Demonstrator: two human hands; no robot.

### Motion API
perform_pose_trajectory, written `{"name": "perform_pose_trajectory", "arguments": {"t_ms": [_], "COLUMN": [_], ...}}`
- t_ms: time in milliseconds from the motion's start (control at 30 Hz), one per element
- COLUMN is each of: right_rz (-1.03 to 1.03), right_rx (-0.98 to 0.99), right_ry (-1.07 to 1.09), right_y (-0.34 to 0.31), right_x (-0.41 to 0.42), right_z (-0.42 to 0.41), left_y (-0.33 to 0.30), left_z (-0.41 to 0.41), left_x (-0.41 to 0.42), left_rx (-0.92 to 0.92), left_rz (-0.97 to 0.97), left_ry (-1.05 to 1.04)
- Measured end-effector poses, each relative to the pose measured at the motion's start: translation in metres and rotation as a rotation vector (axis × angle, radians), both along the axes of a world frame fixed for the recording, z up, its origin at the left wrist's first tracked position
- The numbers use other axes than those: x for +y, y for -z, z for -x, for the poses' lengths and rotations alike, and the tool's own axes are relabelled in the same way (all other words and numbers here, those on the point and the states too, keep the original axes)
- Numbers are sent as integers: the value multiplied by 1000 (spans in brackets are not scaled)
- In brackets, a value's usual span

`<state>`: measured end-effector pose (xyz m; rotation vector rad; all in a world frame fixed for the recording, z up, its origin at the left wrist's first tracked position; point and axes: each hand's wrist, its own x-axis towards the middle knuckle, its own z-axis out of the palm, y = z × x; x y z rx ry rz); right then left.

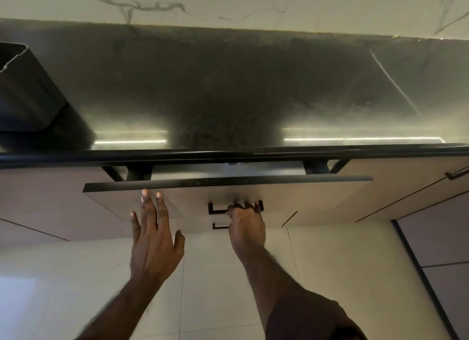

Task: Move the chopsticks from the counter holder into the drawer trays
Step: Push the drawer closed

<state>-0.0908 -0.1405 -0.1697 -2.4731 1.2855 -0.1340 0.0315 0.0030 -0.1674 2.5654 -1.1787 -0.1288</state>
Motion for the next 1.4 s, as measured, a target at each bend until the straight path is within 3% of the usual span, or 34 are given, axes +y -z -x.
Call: {"name": "perform_pose_trajectory", "arguments": {"t_ms": [333, 867, 1100, 1400], "right_rz": [32, -143, 61, 264], "right_rx": [-107, 66, -15, -169], "right_ry": [44, 21, -143, -225], "right_y": [4, -4, -43, -153], "right_x": [-43, -72, -58, -61], "right_z": [-36, -53, -10, 11], "left_y": [14, -4, -39, -137], "left_z": [-50, -40, -13, 1], "left_x": [-33, -29, -28, -44], "left_rx": [-4, -2, -43, -206], "left_rz": [61, 7, 66, 157], "left_ry": [8, 0, 58, 149]}}
